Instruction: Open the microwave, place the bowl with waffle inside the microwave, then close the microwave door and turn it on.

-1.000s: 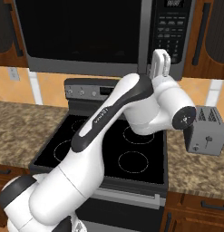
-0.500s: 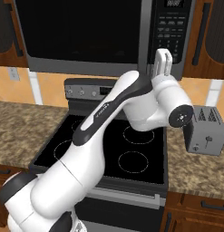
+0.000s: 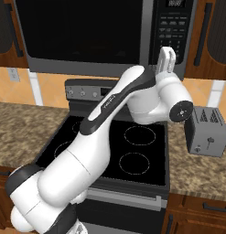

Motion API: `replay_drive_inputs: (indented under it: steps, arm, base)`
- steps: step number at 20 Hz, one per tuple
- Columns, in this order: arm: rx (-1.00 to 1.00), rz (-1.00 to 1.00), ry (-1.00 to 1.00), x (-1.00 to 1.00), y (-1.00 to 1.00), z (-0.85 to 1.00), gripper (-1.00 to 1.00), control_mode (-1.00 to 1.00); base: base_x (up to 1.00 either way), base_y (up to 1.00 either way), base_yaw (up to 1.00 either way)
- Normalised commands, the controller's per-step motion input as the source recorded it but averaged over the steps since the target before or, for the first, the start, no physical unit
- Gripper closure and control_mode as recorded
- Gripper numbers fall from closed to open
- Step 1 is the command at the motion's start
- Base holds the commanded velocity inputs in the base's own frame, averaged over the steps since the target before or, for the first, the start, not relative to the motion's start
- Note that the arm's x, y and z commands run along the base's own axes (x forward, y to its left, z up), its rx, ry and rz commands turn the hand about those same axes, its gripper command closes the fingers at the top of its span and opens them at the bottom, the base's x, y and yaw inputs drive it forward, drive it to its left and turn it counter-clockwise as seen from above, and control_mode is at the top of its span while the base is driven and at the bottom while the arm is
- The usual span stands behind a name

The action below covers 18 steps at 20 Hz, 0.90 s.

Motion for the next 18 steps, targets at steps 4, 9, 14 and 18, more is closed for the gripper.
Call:
replay_drive_inputs:
  steps: [4, 9, 14, 18]
  arm:
    - [0.07, 0.00, 0.00, 0.34, -0.20, 0.00, 1.00, -1.00]
    - [0.05, 0.00, 0.00, 0.28, -0.08, 0.00, 1.00, -1.00]
    - [0.01, 0.00, 0.01, 0.32, -0.01, 0.00, 1.00, -1.00]
    - [0.00, 0.00, 0.01, 0.34, 0.00, 0.00, 1.00, -1.00]
  base:
    - [0.00, 0.00, 0.00]
    - [0.00, 0.00, 0.00]
    - [0.00, 0.00, 0.00]
    - [0.00, 0.00, 0.00]
